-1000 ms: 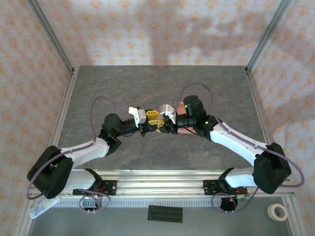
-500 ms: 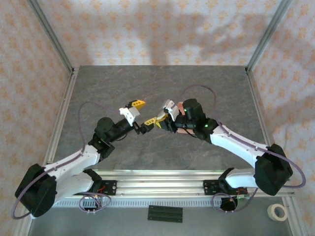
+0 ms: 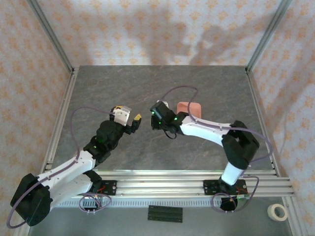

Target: Load the staples into the stapler

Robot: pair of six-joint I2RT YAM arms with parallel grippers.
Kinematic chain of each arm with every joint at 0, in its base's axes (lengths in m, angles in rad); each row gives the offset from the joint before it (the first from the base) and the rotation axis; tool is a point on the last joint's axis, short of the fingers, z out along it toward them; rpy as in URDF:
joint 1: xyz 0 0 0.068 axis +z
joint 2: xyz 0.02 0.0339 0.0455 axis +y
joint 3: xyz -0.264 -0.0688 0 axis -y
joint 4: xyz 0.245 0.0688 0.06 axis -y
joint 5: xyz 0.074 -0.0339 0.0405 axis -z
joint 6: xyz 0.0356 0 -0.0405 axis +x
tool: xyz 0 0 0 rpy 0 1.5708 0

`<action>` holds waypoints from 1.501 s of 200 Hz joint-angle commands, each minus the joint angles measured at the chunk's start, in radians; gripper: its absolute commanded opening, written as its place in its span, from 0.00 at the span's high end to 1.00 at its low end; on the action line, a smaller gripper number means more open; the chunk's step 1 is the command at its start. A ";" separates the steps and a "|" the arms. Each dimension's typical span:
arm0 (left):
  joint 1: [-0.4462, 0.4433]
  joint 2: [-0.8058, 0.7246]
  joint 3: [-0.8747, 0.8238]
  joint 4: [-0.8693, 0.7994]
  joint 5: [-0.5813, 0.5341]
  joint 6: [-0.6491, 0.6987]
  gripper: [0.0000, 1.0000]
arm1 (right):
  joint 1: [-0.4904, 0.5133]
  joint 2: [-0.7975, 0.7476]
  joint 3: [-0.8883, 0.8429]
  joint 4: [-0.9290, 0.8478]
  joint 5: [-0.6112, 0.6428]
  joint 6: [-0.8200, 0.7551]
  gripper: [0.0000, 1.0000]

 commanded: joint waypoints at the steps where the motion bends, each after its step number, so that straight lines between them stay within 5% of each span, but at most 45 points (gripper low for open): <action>1: -0.002 0.015 -0.017 -0.036 -0.067 0.015 0.15 | 0.001 0.078 0.103 -0.208 0.159 0.206 0.85; 38: -0.002 0.038 -0.013 -0.039 -0.069 0.012 0.15 | 0.000 0.242 0.295 -0.345 0.161 0.220 0.84; 148: -0.001 0.028 -0.018 -0.042 -0.086 0.020 0.14 | -0.048 0.386 0.426 -0.379 0.119 0.223 0.79; 203: -0.001 0.032 -0.018 -0.039 -0.090 0.022 0.14 | -0.053 0.432 0.460 -0.383 0.105 0.218 0.62; 300: -0.002 0.042 -0.021 -0.026 -0.087 0.019 0.14 | -0.052 0.424 0.439 -0.369 0.080 0.216 0.66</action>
